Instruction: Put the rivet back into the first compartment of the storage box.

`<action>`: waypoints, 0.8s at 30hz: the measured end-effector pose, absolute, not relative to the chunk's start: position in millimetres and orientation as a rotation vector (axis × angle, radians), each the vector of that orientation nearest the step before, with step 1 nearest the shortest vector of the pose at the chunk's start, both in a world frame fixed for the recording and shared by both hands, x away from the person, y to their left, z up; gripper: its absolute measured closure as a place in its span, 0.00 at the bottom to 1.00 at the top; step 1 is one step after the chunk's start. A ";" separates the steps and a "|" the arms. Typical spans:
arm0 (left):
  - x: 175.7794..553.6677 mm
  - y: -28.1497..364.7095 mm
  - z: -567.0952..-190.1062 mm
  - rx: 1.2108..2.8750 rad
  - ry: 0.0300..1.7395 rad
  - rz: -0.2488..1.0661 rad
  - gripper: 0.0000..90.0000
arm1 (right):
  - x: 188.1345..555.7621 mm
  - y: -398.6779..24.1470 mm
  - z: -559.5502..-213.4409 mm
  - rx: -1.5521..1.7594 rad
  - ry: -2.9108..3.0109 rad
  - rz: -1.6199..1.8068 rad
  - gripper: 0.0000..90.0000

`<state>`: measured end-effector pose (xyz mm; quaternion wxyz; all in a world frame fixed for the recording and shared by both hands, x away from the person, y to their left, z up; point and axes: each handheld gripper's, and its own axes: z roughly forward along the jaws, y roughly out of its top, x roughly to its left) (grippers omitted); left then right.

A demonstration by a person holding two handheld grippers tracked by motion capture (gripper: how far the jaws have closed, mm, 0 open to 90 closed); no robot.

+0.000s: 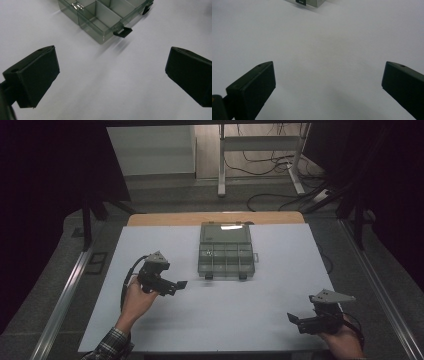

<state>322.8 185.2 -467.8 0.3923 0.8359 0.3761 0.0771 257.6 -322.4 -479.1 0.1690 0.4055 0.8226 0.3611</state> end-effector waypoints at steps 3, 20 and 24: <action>314.5 190.2 -469.2 2.138 0.958 0.233 0.00 | 257.4 -322.5 -479.2 1.154 2.333 1.030 0.00; 264.1 220.5 -481.1 2.156 1.000 0.305 0.00 | 257.4 -323.7 -479.6 1.167 2.325 1.021 0.00; 254.1 228.6 -484.7 2.165 1.025 0.316 0.00 | 257.6 -324.5 -479.9 1.172 2.322 1.019 0.00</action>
